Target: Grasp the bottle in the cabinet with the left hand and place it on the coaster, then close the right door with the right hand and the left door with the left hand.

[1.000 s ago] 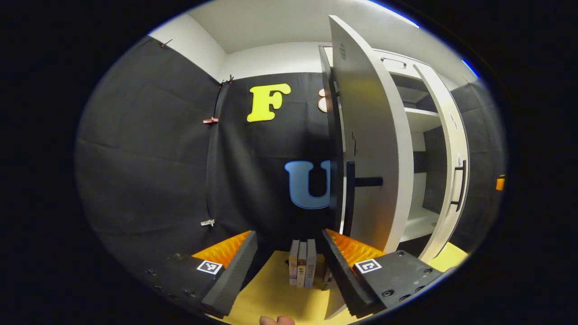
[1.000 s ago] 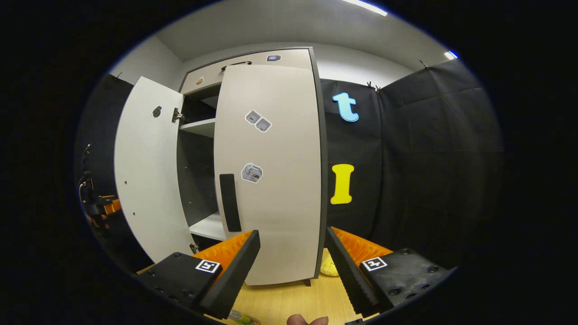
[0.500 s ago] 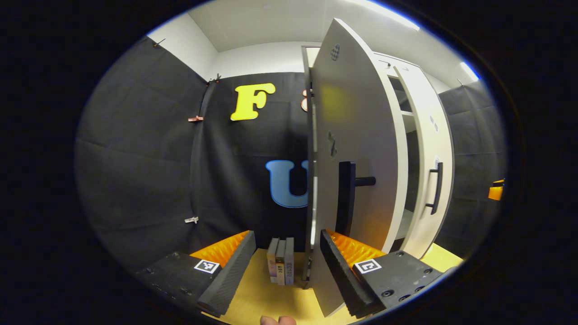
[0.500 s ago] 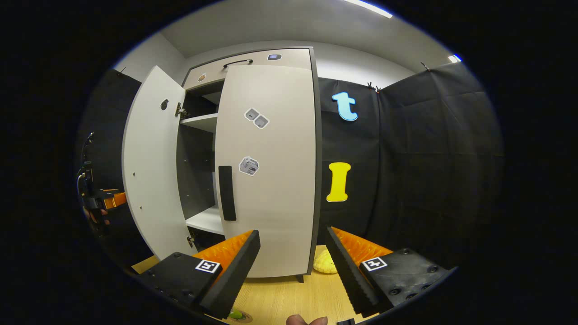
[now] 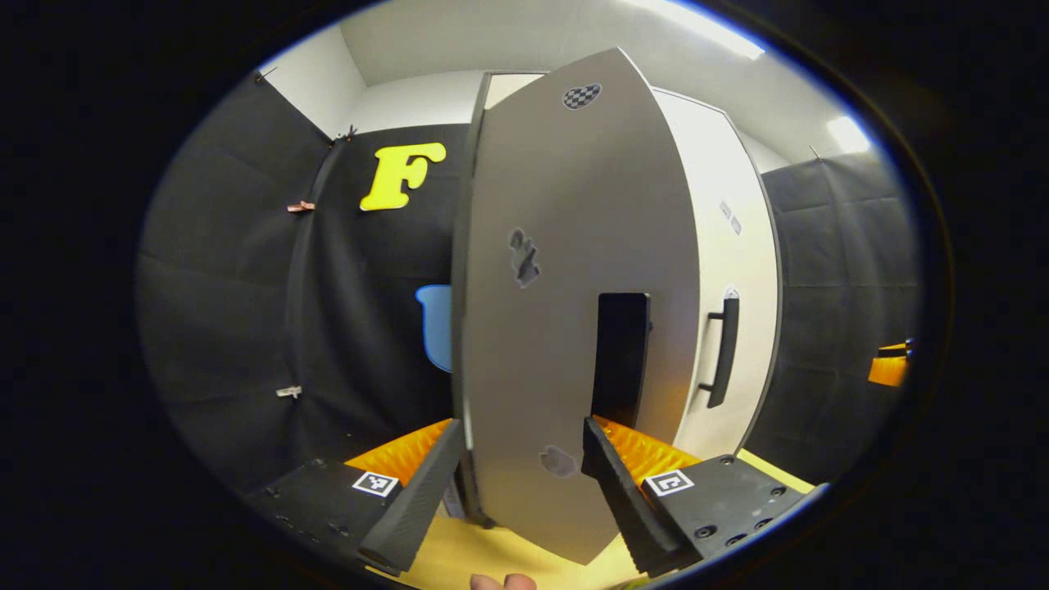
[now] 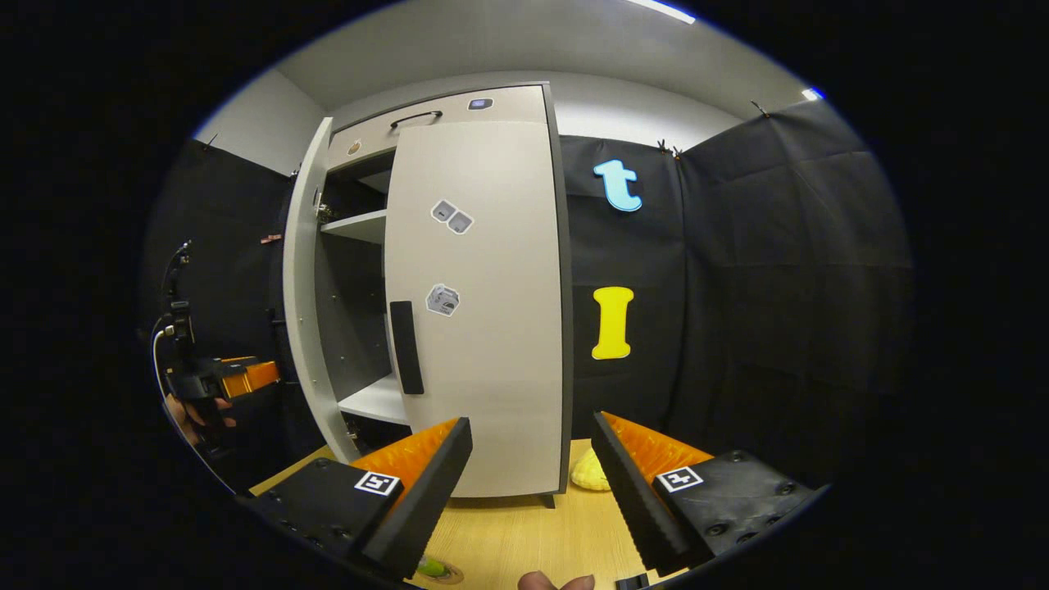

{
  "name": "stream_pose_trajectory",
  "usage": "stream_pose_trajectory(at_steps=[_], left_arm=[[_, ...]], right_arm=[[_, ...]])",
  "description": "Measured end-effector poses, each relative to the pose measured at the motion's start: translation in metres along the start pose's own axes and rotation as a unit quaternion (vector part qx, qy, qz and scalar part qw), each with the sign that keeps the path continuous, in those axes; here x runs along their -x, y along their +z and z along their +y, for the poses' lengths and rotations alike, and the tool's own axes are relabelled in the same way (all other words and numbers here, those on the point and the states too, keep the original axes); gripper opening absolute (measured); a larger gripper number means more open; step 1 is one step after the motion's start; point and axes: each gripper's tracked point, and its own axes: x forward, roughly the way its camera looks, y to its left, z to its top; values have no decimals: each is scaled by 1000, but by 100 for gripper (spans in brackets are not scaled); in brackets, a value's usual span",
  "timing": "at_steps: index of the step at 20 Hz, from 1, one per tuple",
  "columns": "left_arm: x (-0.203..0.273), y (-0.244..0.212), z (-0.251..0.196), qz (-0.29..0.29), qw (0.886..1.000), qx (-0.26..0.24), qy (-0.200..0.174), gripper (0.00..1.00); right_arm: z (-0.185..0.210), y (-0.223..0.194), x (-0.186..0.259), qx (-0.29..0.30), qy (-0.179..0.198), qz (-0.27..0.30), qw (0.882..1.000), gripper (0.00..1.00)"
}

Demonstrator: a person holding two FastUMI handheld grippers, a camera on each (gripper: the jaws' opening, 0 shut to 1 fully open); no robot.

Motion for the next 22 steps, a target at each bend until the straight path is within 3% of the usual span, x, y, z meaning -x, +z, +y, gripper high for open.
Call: stream_pose_trajectory(at_steps=[4, 9, 15, 22], left_arm=[[-22, -3, -25, 2, 1000, 7, 15, 96], [-35, -6, -40, 0, 1000, 3, 27, 91], [-46, -7, -48, -1, 999, 3, 37, 94], [-26, -9, -45, 0, 999, -25, 40, 92]], right_arm=[[-10, 0, 2, -1, -2, 1, 1000, 98], [-22, -3, -4, 1, -2, 5, 1000, 98], [-24, -4, -9, 2, 6, 7, 1000, 98], [-16, 2, -11, 10, 7, -6, 1000, 98]])
